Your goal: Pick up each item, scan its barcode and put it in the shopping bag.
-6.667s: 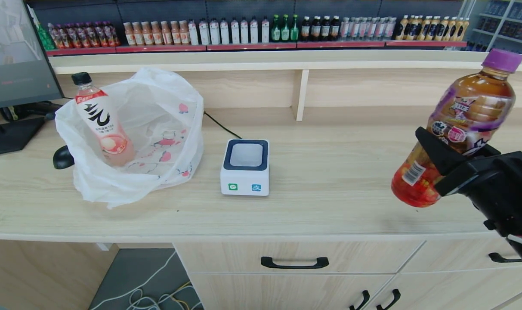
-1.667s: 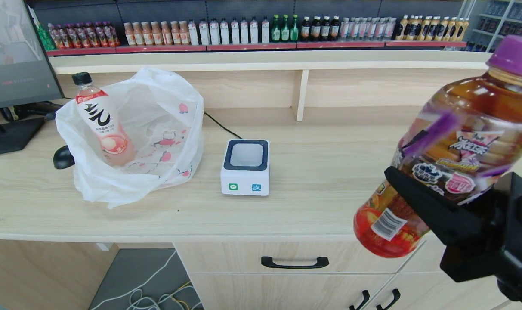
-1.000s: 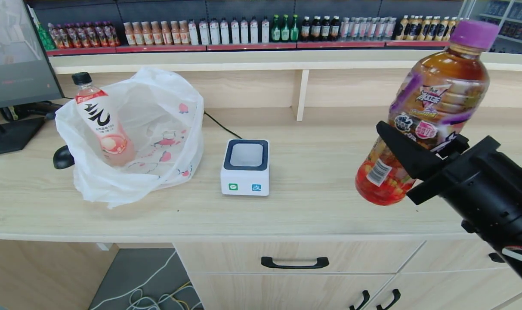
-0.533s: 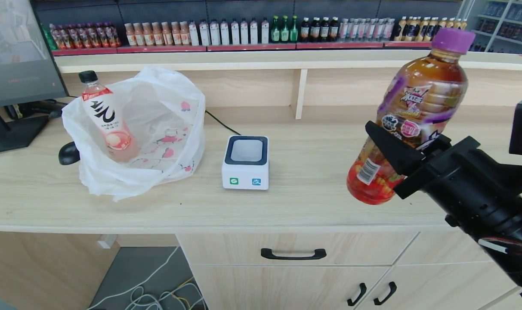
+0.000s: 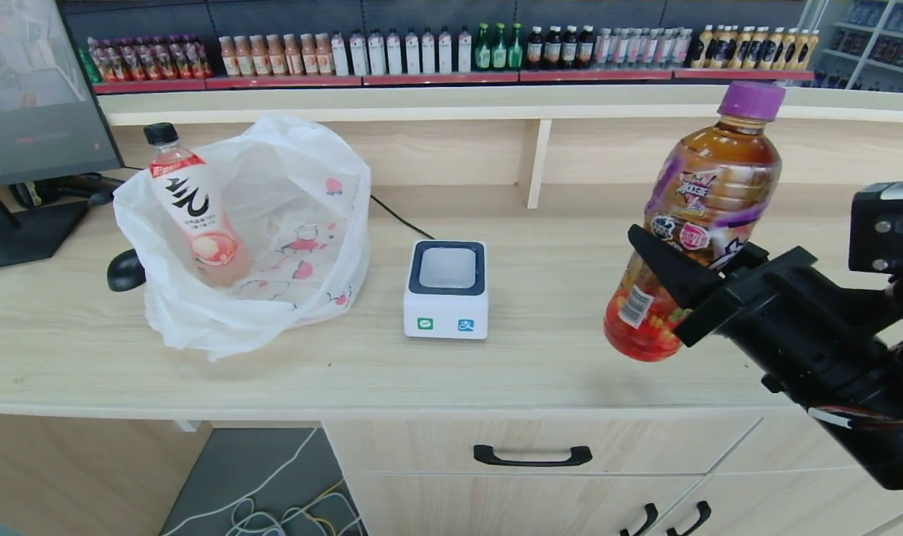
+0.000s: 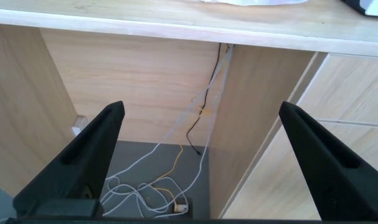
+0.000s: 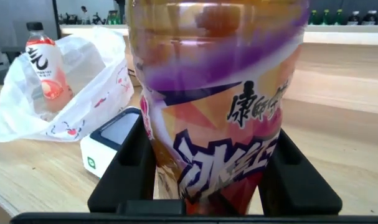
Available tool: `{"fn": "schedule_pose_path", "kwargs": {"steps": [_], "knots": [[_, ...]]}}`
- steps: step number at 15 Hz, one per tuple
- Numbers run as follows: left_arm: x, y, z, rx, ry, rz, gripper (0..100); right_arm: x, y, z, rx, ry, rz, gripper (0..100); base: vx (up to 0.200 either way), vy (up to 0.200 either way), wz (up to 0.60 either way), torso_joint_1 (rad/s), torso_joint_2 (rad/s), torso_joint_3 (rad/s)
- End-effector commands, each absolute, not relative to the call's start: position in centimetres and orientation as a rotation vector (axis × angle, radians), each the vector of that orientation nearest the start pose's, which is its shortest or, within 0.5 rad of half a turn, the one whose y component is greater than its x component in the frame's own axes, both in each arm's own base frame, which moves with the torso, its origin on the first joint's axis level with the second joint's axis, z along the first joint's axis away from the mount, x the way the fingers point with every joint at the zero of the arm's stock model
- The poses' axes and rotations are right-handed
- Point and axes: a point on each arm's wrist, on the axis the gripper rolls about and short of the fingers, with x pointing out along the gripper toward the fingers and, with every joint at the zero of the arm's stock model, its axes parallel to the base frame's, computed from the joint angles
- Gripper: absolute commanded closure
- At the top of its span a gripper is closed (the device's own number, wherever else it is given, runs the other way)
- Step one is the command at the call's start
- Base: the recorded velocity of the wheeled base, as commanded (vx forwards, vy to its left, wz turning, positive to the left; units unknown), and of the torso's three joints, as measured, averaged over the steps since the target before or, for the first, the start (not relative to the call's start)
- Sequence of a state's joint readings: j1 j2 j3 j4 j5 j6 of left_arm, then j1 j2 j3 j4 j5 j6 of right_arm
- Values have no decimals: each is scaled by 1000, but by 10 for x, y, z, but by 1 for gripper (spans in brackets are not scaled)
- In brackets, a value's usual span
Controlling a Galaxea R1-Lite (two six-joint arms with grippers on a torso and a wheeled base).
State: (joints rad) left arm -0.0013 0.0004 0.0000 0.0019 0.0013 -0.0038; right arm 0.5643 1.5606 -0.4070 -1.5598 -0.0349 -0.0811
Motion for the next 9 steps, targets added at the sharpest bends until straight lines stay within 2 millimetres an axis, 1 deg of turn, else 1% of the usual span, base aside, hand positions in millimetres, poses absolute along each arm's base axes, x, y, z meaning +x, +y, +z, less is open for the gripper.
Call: {"fn": "schedule_pose_path", "kwargs": {"steps": [1,3,9], "knots": [[-23,0,75,-5,2,2,0,195,121,212,45,-422,500,100,0,200,0,7,7,-2],[-23,0,75,-3,2,2,0,194,120,206,37,-399,497,100,0,200,0,-10,-2,5],[-23,0,75,-3,2,2,0,194,119,212,45,-420,493,100,0,200,0,3,1,2]]}}
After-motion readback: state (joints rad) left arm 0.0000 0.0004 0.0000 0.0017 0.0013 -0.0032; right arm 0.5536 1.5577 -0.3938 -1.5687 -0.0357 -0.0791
